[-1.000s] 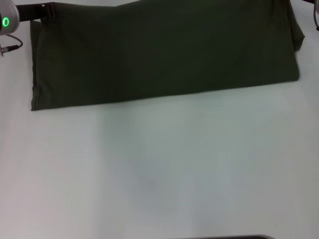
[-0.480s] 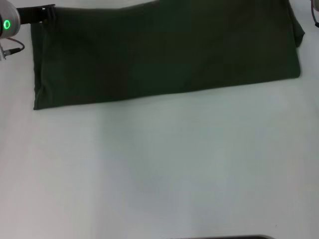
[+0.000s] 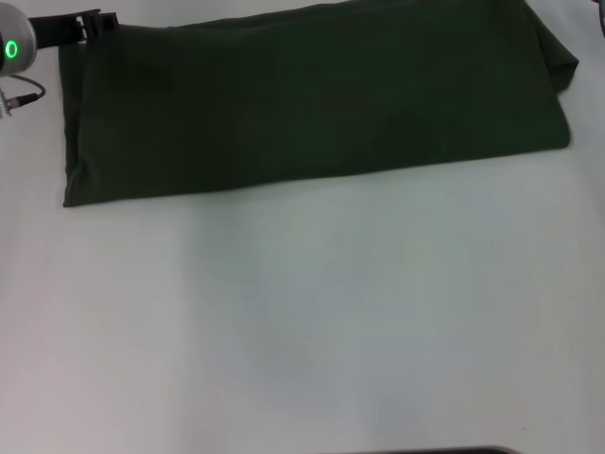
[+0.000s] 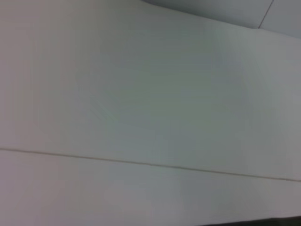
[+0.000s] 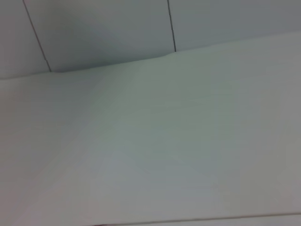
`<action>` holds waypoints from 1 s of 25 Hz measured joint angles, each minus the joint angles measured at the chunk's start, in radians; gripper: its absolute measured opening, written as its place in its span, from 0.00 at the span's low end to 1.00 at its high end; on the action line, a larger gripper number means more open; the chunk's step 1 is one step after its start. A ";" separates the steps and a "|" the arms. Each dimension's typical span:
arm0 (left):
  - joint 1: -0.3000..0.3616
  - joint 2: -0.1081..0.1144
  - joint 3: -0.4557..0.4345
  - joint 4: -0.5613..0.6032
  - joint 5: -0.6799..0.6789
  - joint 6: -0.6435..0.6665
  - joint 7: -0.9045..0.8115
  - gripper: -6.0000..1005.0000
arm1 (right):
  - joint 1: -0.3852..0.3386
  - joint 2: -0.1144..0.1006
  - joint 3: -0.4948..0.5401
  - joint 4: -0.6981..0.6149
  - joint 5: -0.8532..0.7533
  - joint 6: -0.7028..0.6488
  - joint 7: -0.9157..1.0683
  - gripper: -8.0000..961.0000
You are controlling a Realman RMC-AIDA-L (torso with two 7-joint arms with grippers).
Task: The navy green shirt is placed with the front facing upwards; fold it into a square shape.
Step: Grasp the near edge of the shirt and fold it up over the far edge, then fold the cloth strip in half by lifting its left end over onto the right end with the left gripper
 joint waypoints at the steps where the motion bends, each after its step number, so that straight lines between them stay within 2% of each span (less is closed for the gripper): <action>1: 0.006 0.000 0.000 0.008 0.001 -0.001 -0.003 0.29 | -0.005 -0.003 0.000 -0.006 -0.001 -0.017 0.011 0.49; 6: 0.043 0.000 -0.002 0.076 -0.002 0.004 -0.027 0.49 | -0.036 -0.018 0.000 -0.052 -0.001 -0.119 0.063 0.61; 9: 0.071 0.001 -0.003 0.132 -0.008 0.035 -0.043 0.61 | -0.064 -0.021 0.003 -0.086 0.003 -0.224 0.085 0.69; 12: 0.101 0.013 -0.006 0.204 -0.045 0.179 -0.036 0.61 | -0.120 -0.023 0.012 -0.145 0.028 -0.411 0.088 0.75; 16: 0.119 0.058 -0.011 0.295 -0.097 0.496 -0.013 0.61 | -0.218 -0.026 0.013 -0.246 0.101 -0.682 0.081 0.76; 20: 0.120 0.101 -0.017 0.334 -0.119 0.746 0.007 0.61 | -0.317 -0.045 0.016 -0.336 0.177 -0.955 0.067 0.76; 21: 0.120 0.101 -0.017 0.334 -0.119 0.746 0.007 0.61 | -0.332 -0.051 0.018 -0.343 0.181 -1.005 0.068 0.76; 22: 0.114 0.117 -0.021 0.328 -0.107 0.859 0.019 0.61 | -0.346 -0.058 0.019 -0.344 0.181 -1.040 0.071 0.76; 25: 0.114 0.120 -0.021 0.324 -0.081 0.902 0.021 0.61 | -0.371 -0.068 0.019 -0.337 0.162 -1.100 0.078 0.76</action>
